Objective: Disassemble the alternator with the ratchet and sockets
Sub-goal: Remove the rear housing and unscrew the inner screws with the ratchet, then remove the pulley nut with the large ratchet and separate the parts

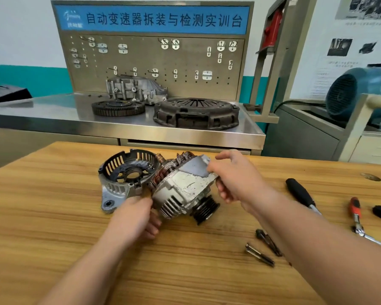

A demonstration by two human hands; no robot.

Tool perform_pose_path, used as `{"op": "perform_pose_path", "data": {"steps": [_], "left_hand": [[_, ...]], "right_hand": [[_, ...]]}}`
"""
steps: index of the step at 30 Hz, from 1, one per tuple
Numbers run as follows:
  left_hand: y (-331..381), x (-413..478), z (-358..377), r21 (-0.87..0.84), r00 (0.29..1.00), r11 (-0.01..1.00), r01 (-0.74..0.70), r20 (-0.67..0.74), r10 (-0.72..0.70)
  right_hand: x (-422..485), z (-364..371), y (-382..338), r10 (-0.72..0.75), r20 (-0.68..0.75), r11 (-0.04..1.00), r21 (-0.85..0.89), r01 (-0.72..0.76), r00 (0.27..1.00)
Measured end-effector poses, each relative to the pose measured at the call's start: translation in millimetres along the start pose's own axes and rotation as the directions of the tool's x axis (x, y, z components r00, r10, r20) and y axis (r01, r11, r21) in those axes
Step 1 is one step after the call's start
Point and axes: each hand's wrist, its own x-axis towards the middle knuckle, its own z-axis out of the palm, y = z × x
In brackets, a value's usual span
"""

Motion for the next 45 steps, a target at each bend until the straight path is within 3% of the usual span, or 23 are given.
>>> {"op": "perform_pose_path", "data": {"steps": [3,9,13,16,21,26,34,39,45], "left_hand": [[1.5,-2.4,-9.5,0.287,0.980,0.943,-0.166,-0.060,0.190],[5.9,-8.8,-2.4,0.363,0.934,0.886,-0.288,-0.099,0.344],[7.0,-13.1,-0.4,0.337,0.926,0.891,-0.304,-0.113,0.359],[7.8,-16.9,-0.4,0.332,0.922,0.891,-0.310,-0.124,0.367],[8.9,-20.4,2.1,0.313,0.911,0.882,-0.353,-0.101,0.401],[7.9,-24.3,4.1,0.340,0.893,0.849,-0.404,-0.054,0.446],[9.2,-11.2,-15.5,0.116,0.794,0.856,-0.503,-0.330,0.511],[6.9,-9.1,-16.4,0.092,0.778,0.845,-0.527,-0.349,0.523],[7.1,-8.8,-17.5,0.069,0.782,0.845,-0.530,-0.345,0.519]], "right_hand": [[9.5,0.4,1.1,-0.052,-0.033,0.993,-0.110,0.048,0.998],[4.9,-22.1,21.6,-0.133,-0.078,0.962,-0.250,0.110,0.988],[-0.2,-32.5,30.6,-0.192,0.145,0.936,-0.271,0.225,0.971],[1.5,-39.9,39.1,-0.106,0.306,0.875,-0.423,0.235,0.946],[15.1,-18.9,53.7,0.043,0.362,0.735,-0.642,0.216,0.931],[23.5,1.5,59.6,-0.016,0.321,0.781,-0.588,0.212,0.947],[17.4,-5.7,31.8,-0.034,0.339,0.730,-0.634,0.255,0.940],[13.1,-9.5,-5.3,0.065,0.423,0.500,-0.798,0.338,0.904],[-2.7,-19.8,-6.0,0.112,0.473,0.497,-0.789,0.363,0.874]]}}
